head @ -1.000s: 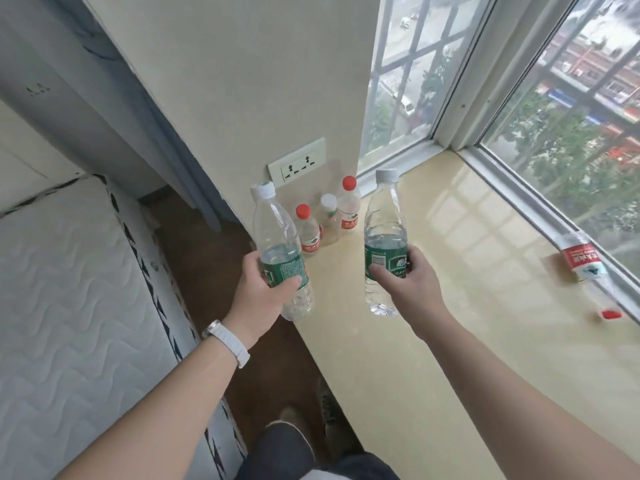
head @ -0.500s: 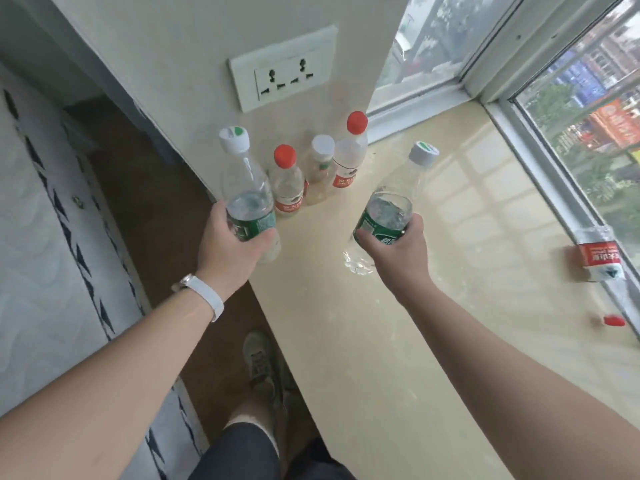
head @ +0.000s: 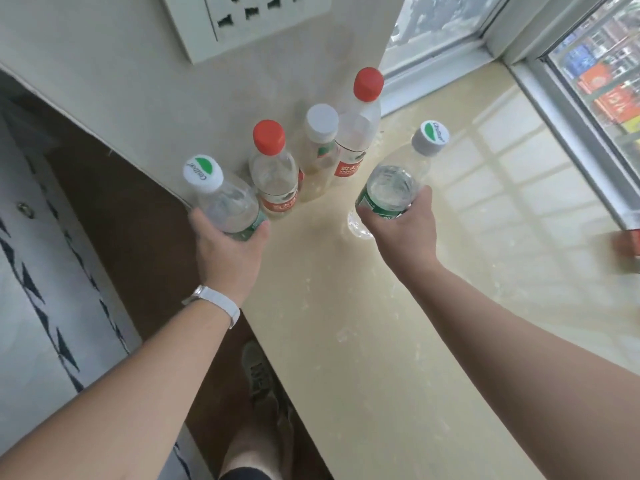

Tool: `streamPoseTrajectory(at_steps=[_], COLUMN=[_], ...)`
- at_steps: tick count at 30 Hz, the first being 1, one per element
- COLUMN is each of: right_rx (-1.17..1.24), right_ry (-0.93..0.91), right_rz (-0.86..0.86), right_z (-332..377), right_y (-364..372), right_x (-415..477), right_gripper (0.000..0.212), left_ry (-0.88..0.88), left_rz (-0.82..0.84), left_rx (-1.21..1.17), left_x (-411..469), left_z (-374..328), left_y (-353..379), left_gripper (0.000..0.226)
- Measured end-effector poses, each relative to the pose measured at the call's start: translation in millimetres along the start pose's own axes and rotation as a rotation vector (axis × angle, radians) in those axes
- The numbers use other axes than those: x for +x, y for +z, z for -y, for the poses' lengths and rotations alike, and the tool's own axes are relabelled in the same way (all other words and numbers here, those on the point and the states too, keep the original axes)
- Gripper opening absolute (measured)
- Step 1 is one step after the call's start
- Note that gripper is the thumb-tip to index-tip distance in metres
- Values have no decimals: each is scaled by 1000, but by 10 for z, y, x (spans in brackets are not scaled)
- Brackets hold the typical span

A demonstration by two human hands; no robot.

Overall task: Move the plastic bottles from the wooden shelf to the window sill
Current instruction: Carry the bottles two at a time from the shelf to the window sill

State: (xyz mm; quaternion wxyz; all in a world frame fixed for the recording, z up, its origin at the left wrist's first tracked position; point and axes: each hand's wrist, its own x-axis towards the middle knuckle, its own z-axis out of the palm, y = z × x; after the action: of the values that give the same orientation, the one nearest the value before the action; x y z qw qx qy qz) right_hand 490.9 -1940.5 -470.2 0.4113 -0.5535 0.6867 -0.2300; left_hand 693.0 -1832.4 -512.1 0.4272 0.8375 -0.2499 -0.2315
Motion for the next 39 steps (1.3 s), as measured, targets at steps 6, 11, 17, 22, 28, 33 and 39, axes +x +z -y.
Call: streamPoseTrajectory(at_steps=[6,11,17,22,28,33,39], right_rx=[27,33,35,73,80,69,58], right_ry=[-40,-56,-84,-51,-71,-71,-61], right_rz=[-29,5,67,129,129,95,46], right_z=[-1,-67,-180,-305,-306,-315,-314], right_y=[138,225,248,235,251,306,388], right_x=[177,207,204,205,246,281,297], right_gripper=[54,59,65,58,53,52,51], left_ry=[54,20,51,65,83,108,105], left_rz=[-56,-73,8,-24,-118,-183,-224], left_rx=[-50,-85,-136,-90,-28,-11,-4], left_x=[173,173,130,162,205,166,159], left_z=[43,123,291,271,242,207,200], left_y=[117,157,109,103,183,237,287], left_gripper=[78,91,83,74,77,72,70])
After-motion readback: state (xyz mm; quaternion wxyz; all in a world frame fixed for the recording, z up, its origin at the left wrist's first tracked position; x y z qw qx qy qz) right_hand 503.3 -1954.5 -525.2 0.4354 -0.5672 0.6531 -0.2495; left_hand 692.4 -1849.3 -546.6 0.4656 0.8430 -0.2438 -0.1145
